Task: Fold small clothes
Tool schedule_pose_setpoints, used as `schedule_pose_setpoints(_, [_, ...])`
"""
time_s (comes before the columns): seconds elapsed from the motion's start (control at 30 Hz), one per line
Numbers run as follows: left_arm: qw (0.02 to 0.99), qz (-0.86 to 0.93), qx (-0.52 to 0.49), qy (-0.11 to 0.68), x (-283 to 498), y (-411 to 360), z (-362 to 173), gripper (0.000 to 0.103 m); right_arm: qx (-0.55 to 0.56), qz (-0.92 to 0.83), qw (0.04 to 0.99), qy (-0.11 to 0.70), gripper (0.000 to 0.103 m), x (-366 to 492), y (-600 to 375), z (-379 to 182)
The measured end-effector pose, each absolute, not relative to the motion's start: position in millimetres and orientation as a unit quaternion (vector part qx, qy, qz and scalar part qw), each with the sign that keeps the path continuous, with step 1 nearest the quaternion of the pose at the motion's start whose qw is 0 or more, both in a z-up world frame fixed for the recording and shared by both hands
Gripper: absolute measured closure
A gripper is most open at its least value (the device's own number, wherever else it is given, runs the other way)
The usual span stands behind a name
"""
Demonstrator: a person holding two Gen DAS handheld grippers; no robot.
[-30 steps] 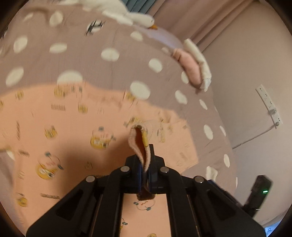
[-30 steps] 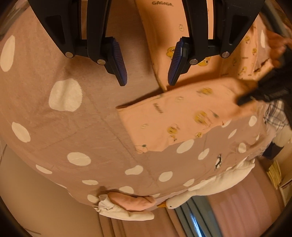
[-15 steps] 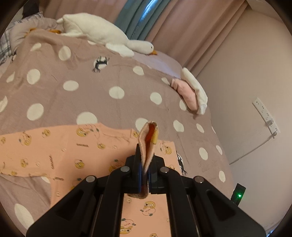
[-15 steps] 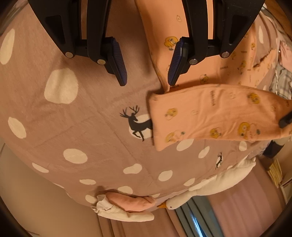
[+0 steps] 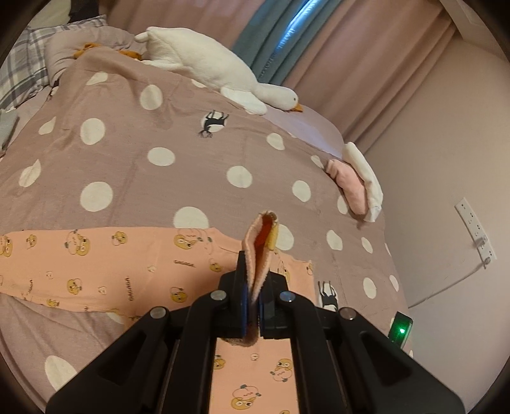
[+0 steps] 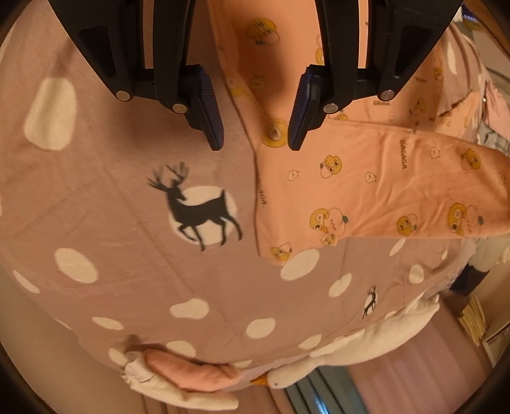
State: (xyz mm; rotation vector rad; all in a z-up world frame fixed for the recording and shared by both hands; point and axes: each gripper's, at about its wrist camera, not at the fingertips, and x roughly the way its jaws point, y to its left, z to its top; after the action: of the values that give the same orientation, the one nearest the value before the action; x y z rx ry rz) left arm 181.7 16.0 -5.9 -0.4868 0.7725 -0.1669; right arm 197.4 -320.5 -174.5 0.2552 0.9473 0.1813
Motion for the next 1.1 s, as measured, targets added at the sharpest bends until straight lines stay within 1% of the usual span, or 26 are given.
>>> schedule_pose_setpoints(0.03, [0.894, -0.075, -0.235, 0.374, 182, 20, -7, 0.099, 0.118, 0.088, 0.876, 0.459, 0.065, 200, -317, -177])
schedule_pose_setpoints(0.13, [0.889, -0.065, -0.243, 0.382, 182, 30, -13, 0.099, 0.112, 0.098, 0.871, 0.468, 0.067, 207, -309, -181])
schedule_pose_setpoints(0.2, [0.883, -0.063, -0.257, 0.387, 182, 36, -17, 0.099, 0.108, 0.104, 0.866, 0.476, 0.067, 211, -303, -186])
schedule_pose_setpoints(0.47, [0.879, -0.04, -0.258, 0.399, 184, 52, -30, 0.099, 0.076, 0.087, 0.863, 0.493, 0.067, 219, -294, -194])
schedule_pose_setpoints(1.1, [0.862, 0.003, -0.245, 0.443, 187, 83, -76, 0.099, 0.063, 0.081, 0.864, 0.493, 0.067, 221, -291, -197])
